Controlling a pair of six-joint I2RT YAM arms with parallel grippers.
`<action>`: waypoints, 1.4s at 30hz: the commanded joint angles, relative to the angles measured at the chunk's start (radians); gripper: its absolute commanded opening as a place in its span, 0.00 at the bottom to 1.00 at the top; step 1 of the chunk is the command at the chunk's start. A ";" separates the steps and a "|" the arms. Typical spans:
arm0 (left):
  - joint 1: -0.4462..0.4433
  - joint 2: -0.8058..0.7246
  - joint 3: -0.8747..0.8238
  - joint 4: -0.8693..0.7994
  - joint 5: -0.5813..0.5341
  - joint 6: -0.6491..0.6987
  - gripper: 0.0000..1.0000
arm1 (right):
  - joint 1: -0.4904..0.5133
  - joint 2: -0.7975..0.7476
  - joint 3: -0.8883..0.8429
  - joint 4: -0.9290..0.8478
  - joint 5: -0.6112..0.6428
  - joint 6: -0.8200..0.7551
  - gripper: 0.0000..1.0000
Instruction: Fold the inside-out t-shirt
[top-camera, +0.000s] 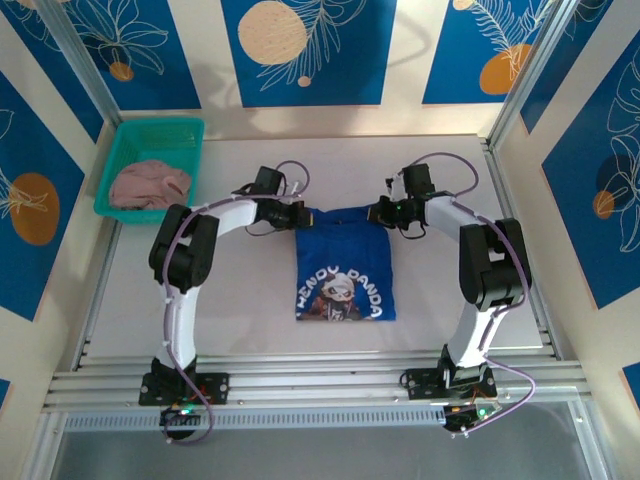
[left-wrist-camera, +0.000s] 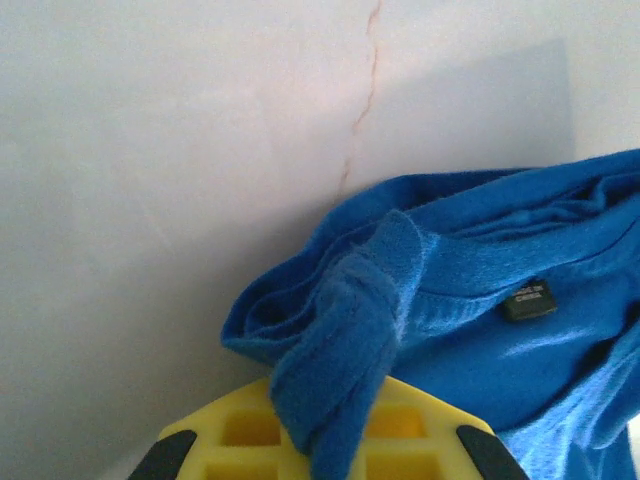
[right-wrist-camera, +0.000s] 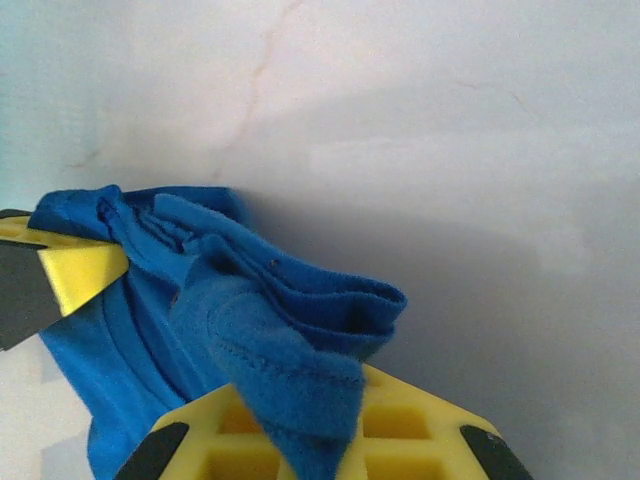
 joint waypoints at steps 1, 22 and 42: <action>0.011 -0.039 0.067 0.019 -0.010 -0.015 0.00 | 0.000 0.002 0.071 0.050 -0.034 0.028 0.00; 0.094 -0.023 0.654 -0.212 -0.027 0.073 0.00 | -0.016 0.102 0.675 -0.036 -0.125 -0.095 0.00; -0.102 -0.556 -0.472 0.170 -0.070 -0.151 0.00 | 0.084 -0.359 -0.244 -0.029 -0.035 0.029 0.00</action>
